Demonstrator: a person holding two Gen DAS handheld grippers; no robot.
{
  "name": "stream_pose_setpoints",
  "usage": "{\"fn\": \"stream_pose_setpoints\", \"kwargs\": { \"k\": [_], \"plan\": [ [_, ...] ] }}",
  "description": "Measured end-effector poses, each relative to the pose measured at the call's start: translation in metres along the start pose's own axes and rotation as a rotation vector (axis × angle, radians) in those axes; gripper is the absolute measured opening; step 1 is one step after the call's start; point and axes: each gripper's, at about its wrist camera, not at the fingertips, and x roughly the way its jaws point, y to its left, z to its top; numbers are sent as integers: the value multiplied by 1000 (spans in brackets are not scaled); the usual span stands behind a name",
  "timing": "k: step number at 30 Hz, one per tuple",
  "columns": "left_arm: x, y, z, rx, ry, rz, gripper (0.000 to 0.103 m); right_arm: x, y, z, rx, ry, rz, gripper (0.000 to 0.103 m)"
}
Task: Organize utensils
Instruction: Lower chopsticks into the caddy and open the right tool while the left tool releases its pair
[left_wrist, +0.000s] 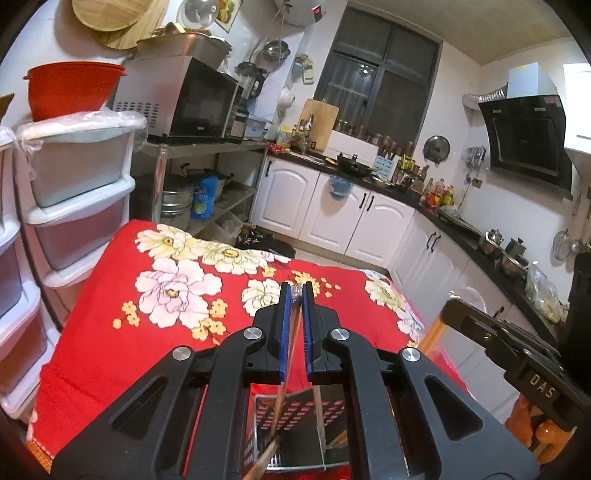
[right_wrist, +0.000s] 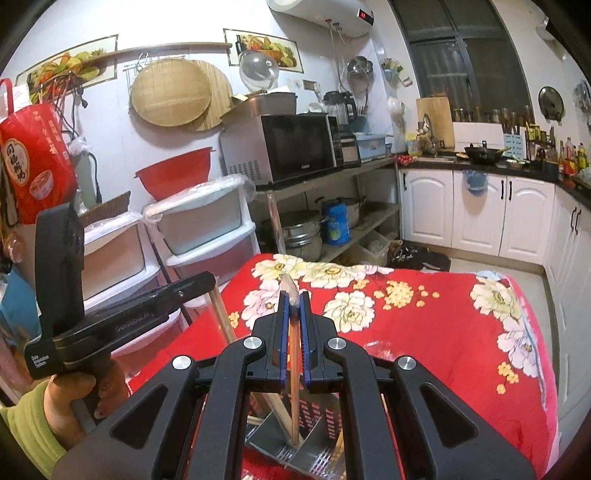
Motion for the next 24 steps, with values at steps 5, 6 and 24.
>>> {"fn": "stream_pose_setpoints", "kwargs": {
  "k": [5, 6, 24],
  "plan": [
    [3, 0, -10, 4, 14, 4, 2, 8, -3, -12, 20, 25, 15, 6],
    [3, 0, -11, 4, 17, 5, 2, 8, -4, -13, 25, 25, 17, 6],
    [9, 7, -30, 18, 69, 48, 2, 19, -19, -37, 56, 73, 22, 6]
  ]
}}
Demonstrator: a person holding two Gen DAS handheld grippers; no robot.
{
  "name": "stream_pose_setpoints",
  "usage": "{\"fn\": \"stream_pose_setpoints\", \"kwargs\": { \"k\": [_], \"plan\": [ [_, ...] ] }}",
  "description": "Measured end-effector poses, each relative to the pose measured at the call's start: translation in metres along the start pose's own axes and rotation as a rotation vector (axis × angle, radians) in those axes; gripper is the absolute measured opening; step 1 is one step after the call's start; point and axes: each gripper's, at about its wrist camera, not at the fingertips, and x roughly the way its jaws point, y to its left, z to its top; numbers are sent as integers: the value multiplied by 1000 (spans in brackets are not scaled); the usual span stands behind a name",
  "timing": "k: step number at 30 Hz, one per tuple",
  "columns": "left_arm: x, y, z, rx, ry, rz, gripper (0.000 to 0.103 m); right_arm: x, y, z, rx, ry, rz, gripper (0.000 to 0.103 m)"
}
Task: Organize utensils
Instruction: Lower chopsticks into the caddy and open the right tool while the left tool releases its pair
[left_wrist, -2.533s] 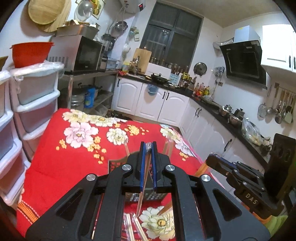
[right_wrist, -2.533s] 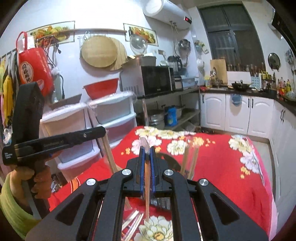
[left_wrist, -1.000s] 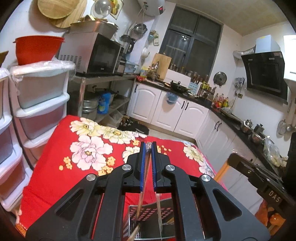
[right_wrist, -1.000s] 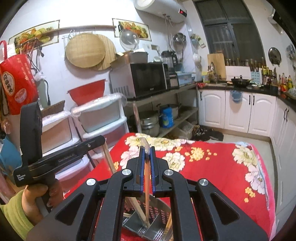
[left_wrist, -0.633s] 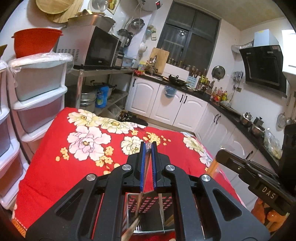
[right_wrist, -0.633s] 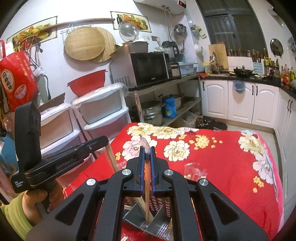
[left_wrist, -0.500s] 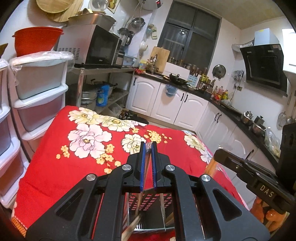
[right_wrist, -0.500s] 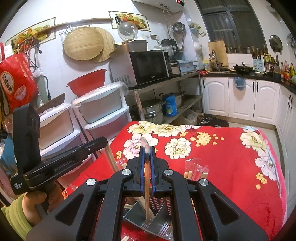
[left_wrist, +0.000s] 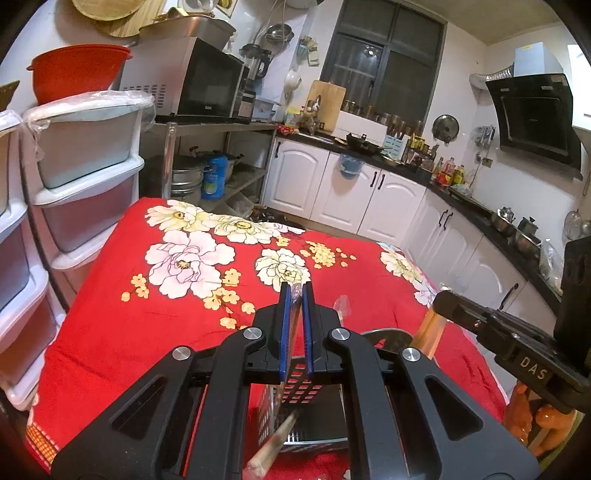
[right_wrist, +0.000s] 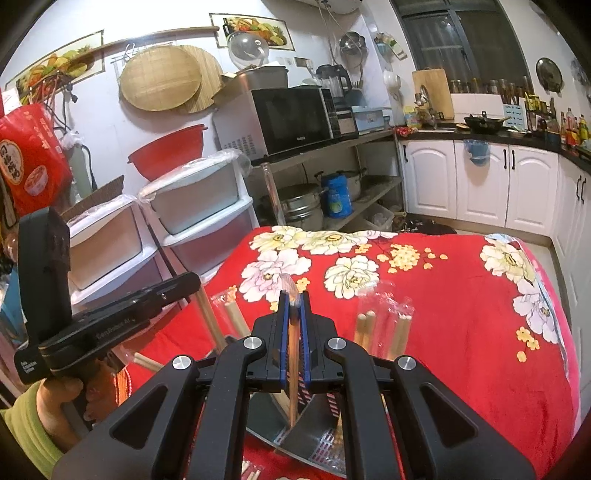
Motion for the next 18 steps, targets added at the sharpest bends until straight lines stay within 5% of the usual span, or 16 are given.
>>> {"fn": "stream_pose_setpoints", "kwargs": {
  "k": [10, 18],
  "plan": [
    [-4, 0, -2, -4, 7, -6, 3, -3, -4, -4, 8, 12, -7, 8],
    [-14, 1, -5, 3, 16, 0, 20, -13, -2, -8, 0, 10, -16, 27]
  ]
}}
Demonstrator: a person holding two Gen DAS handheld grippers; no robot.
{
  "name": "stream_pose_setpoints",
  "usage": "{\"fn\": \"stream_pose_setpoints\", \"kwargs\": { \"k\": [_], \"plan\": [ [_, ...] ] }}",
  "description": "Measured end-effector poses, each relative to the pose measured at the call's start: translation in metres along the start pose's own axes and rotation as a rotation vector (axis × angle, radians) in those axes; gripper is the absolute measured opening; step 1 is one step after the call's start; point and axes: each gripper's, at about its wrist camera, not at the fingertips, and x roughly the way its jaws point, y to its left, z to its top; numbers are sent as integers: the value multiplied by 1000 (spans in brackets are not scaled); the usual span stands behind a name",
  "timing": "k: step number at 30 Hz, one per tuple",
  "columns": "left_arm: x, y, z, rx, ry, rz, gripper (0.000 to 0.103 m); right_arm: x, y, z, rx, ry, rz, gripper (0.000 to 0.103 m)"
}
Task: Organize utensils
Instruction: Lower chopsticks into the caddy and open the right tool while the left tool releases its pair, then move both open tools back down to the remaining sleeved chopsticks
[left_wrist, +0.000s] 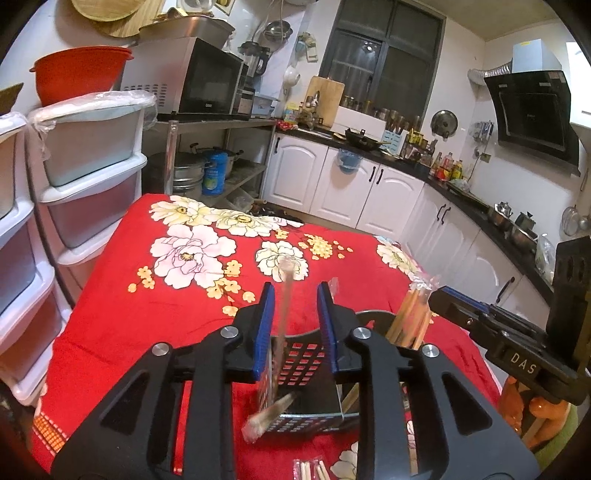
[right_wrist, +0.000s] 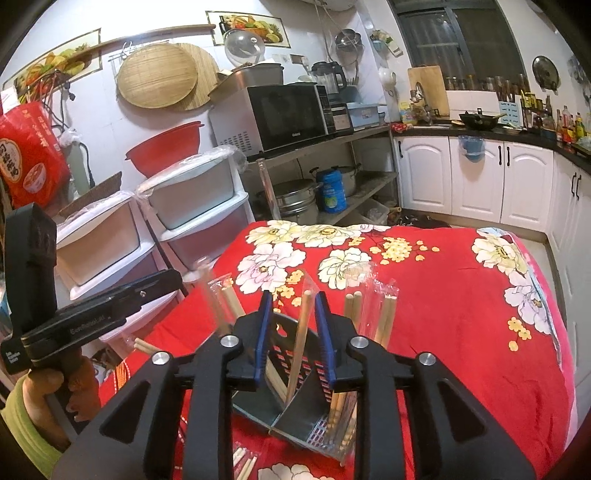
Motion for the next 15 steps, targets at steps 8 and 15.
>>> {"fn": "stream_pose_setpoints", "kwargs": {
  "k": [8, 15],
  "plan": [
    [-21, -5, 1, 28, -11, -10, 42, -21, 5, -4, -20, -24, -17, 43],
    [-44, -13, -5, 47, -18, -11, 61, -39, 12, -15, -39, -27, -21, 55]
  ]
}}
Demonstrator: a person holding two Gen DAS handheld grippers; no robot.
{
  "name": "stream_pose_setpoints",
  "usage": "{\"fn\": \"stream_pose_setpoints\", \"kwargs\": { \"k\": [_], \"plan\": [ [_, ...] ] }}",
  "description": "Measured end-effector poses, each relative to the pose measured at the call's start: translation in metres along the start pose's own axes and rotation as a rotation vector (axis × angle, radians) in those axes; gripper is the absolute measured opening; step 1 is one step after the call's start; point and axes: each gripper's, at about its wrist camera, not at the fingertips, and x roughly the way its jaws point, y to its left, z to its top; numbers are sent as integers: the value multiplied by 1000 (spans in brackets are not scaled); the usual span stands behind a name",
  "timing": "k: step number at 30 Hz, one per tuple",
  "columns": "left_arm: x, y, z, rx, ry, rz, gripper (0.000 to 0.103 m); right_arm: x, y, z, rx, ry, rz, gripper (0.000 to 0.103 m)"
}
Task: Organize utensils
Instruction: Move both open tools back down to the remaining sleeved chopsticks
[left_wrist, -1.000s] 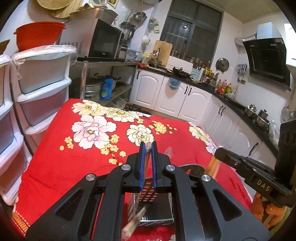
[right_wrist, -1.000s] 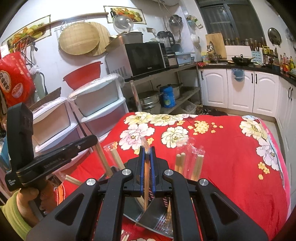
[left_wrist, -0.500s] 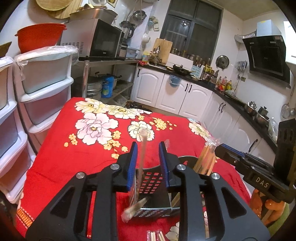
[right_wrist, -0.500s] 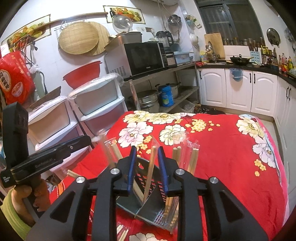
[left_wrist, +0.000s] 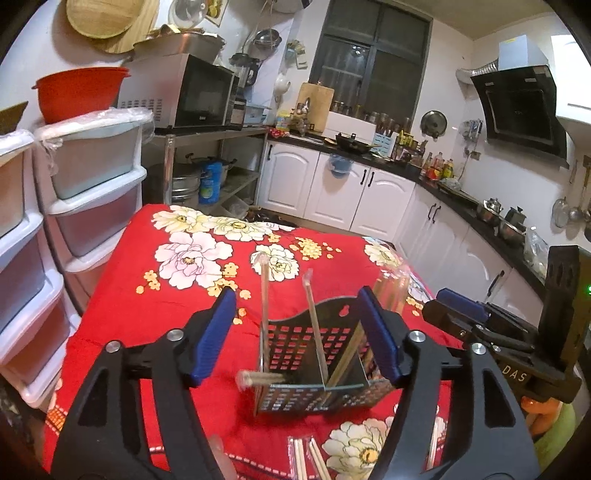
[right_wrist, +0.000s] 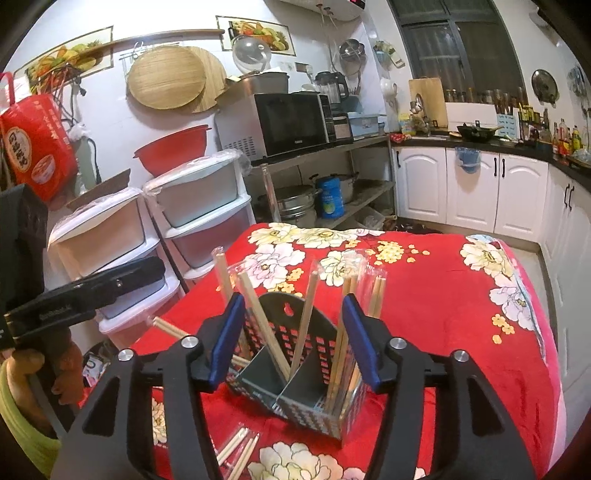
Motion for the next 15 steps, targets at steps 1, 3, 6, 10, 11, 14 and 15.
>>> {"fn": "stream_pose_setpoints", "kwargs": {
  "k": [1, 3, 6, 10, 11, 14, 15],
  "plan": [
    [-3, -1, -2, 4, 5, 1, 62, -3, 2, -2, -5, 0, -2, 57],
    [-7, -3, -6, 9, 8, -5, 69, -7, 5, -5, -9, -1, -1, 59],
    [-14, -8, -12, 18, 7, -8, 72, -14, 7, -10, -14, -2, -5, 62],
    [-23, -13, -20, 26, 2, -13, 80, -26, 8, -18, -18, -6, -22, 65],
    [-24, -14, -21, 28, 2, -18, 81, -29, 8, -20, -19, -6, -25, 65],
    [-29, -15, -27, 34, -3, -18, 85, -34, 8, -27, -22, -2, -34, 67],
    [-31, -15, -30, 33, -4, -17, 85, -36, 8, -30, -21, 0, -36, 68]
  ]
}}
